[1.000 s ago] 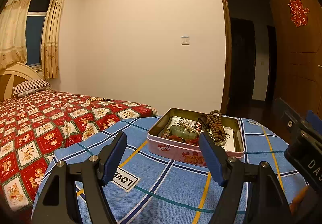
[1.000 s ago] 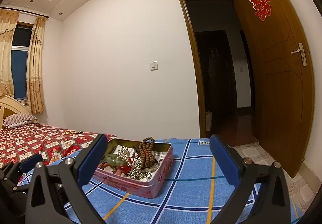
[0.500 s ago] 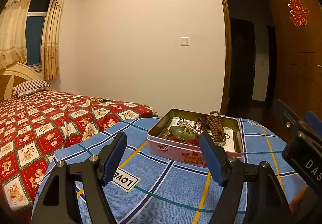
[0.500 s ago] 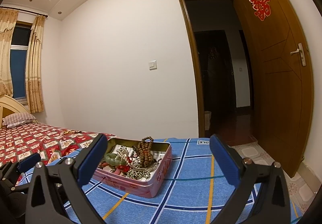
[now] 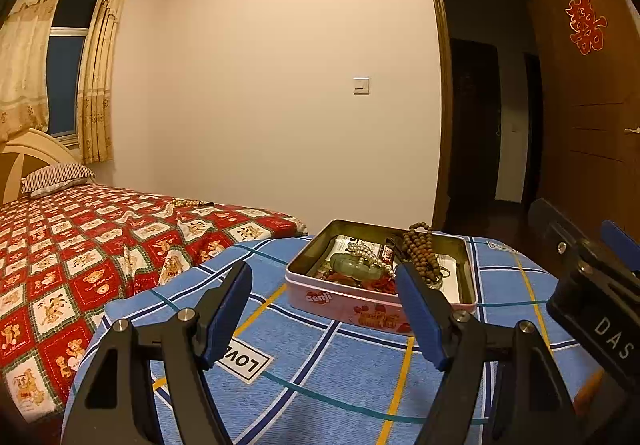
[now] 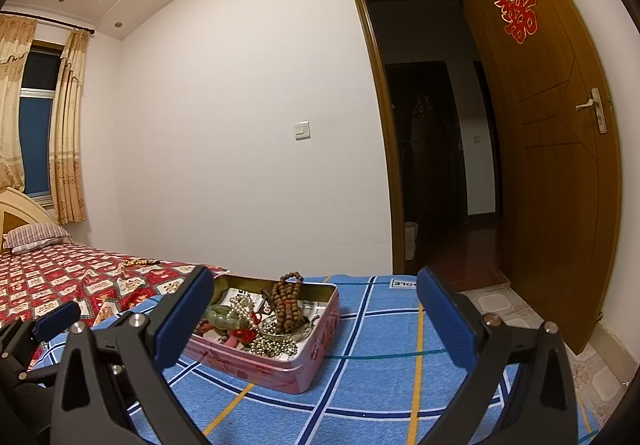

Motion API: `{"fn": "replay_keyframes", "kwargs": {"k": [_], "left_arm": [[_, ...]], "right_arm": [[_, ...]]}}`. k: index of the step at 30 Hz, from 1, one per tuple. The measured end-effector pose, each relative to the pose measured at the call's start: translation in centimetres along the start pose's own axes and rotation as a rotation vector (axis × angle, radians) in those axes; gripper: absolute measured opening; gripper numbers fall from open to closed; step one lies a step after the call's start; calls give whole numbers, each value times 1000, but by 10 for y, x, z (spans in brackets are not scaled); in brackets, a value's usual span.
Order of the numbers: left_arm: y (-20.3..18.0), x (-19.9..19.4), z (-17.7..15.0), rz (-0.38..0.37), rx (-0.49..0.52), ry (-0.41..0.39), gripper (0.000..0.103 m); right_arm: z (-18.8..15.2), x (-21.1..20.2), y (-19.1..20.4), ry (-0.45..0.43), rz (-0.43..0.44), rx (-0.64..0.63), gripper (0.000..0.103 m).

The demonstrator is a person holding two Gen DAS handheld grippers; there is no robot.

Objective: Organize jewelry

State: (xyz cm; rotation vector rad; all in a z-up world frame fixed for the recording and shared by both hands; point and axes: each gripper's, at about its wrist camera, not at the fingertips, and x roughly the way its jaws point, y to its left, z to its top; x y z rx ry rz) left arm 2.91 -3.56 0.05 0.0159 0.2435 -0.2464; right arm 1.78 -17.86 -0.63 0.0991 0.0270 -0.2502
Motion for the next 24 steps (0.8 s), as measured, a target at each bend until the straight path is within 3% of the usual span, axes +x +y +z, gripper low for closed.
{"fn": "replay_keyframes", "kwargs": {"k": [6,8,9,12,24], "left_arm": [[-2,1,0,51,-1,9,76],[0,3,-1,70,-17,16,92],[2,2,-1,78,-26,8,94],[2,0,-1,57,-30,-5,94],[1,5,-2,83,-20,20,94]], "right_arm": [[1,-1,0,-1,-2,-4,103],[1,-1,0,-1,-4,-5,103],[1,-1,1,-1,-5,-5,103],[2,0,1,2,-6,-6,103],[1,4,2,20,-14,-6,103]]}}
